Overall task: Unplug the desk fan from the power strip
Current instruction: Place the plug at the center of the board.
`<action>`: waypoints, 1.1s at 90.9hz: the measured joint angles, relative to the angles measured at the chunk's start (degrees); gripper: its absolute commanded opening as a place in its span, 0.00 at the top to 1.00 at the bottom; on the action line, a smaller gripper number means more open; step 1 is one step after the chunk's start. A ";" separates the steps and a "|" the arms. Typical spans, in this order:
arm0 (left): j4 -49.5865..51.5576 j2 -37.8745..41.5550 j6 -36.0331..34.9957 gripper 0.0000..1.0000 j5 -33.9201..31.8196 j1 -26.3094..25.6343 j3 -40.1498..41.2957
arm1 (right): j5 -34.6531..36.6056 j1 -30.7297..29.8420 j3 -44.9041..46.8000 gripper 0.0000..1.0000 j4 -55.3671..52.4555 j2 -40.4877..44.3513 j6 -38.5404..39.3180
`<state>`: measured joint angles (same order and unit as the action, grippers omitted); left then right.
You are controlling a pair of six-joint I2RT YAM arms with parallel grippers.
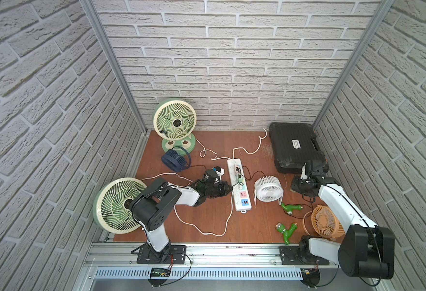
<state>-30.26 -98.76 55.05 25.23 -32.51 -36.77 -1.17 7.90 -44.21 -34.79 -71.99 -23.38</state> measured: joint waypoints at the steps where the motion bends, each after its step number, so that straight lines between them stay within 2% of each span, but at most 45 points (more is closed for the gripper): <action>1: 0.04 0.11 -0.02 1.00 0.00 0.07 0.02 | -0.04 0.04 0.07 0.82 0.09 -0.31 0.04; 20: 0.81 2.25 -0.70 1.00 0.00 1.22 0.20 | 0.02 0.20 0.66 0.71 1.51 -2.78 0.28; 45: 1.62 4.28 -1.11 1.00 0.44 3.04 0.94 | 1.09 0.20 0.48 0.47 0.96 -0.07 1.27; 52: 1.97 4.92 -1.29 1.00 0.57 3.76 1.16 | 1.36 -0.20 0.13 0.42 0.07 1.79 1.36; 69: 2.91 6.71 -1.66 1.00 1.14 5.22 1.25 | 2.75 -4.46 -2.23 0.43 -2.71 6.64 1.42; 86: 3.28 7.34 -2.47 1.00 2.19 6.23 1.22 | 3.58 -14.88 -4.39 0.48 -4.20 12.02 1.81; 100: 3.43 7.32 -2.60 1.00 3.23 6.62 0.76 | 3.82 -23.23 -6.05 0.52 -4.70 13.35 1.77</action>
<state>-26.83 -91.44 52.45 28.47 -25.89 -36.01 2.66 -15.33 -50.26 -39.48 -58.63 -21.61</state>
